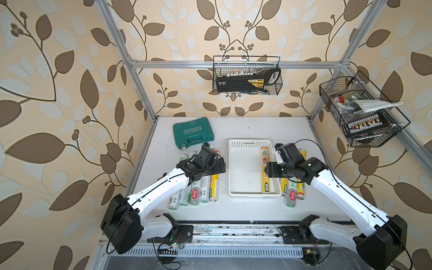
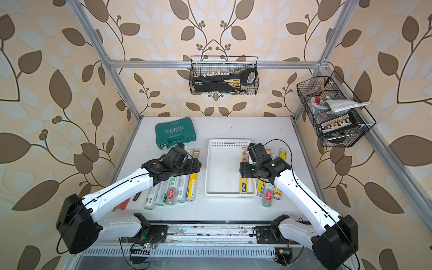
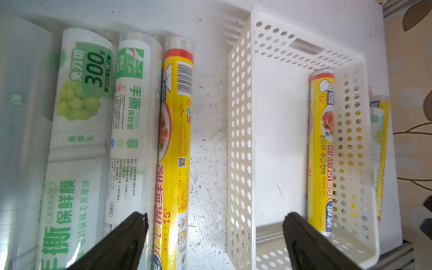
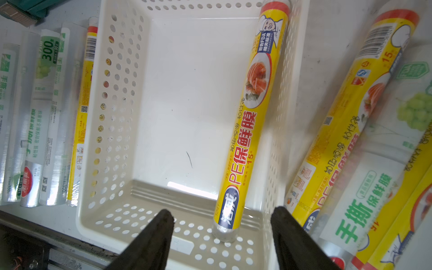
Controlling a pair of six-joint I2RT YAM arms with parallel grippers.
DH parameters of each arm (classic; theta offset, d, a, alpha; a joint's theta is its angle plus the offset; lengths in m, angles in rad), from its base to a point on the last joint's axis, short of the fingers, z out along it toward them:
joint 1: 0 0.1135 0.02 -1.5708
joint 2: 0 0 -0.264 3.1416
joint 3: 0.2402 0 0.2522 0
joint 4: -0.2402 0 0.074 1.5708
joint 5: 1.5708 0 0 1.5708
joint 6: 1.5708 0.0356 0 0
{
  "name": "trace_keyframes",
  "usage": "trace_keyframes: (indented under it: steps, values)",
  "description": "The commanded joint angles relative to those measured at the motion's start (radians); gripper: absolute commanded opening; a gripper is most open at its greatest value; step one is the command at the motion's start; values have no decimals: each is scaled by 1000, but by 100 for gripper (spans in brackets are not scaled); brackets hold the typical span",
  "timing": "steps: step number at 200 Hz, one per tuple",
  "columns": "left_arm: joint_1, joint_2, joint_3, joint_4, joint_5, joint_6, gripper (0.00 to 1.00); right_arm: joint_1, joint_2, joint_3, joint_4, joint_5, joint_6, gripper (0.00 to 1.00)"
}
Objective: Put the plastic wrap into the basket
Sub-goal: Pick up the plastic wrap from the center of the board.
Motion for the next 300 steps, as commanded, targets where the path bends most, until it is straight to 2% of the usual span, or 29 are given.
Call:
trace_keyframes:
  steps: [1, 40, 98, 171, 300]
  values:
    - [-9, 58, 62, -40, -57, -50, 92, -7, -21, -33, 1, 0, -14, 70]
    - [-16, 140, 79, -83, -119, -98, 87, -14, -26, -53, -5, 12, -18, 70]
    - [-16, 266, 124, -99, -102, -86, 74, -15, -55, -67, -6, 54, -19, 70]
    - [-17, 393, 196, -151, -86, -79, 64, -24, -42, -74, -4, 62, -27, 70]
    - [-17, 470, 234, -175, -69, -71, 63, -36, -46, -91, 14, 64, -28, 70]
